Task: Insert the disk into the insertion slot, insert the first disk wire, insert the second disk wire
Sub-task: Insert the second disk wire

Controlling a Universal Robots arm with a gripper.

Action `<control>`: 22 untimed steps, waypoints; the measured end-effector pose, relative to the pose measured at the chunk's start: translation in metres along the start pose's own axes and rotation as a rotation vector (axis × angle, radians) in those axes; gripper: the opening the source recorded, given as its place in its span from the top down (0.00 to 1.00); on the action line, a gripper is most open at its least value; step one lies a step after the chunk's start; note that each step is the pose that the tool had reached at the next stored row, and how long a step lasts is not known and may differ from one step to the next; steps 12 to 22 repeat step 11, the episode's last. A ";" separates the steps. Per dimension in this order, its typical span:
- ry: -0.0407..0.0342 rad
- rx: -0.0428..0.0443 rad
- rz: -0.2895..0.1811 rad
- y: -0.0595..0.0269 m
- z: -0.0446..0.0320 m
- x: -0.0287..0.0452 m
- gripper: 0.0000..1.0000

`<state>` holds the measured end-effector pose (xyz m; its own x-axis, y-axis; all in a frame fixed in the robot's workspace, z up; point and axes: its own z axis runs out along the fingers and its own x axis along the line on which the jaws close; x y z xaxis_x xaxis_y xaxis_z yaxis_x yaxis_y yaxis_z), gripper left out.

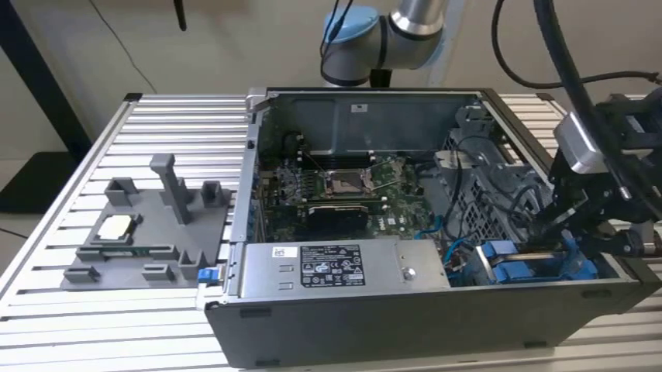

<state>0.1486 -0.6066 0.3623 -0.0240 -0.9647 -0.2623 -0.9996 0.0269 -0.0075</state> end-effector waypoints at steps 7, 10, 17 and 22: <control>0.0006 0.0039 -0.001 0.0000 -0.0160 -0.0044 0.70; 0.0007 0.0040 -0.001 0.0000 -0.0160 -0.0044 0.70; 0.0007 0.0041 -0.001 0.0000 -0.0160 -0.0044 0.70; 0.0007 0.0041 -0.001 0.0000 -0.0160 -0.0044 0.70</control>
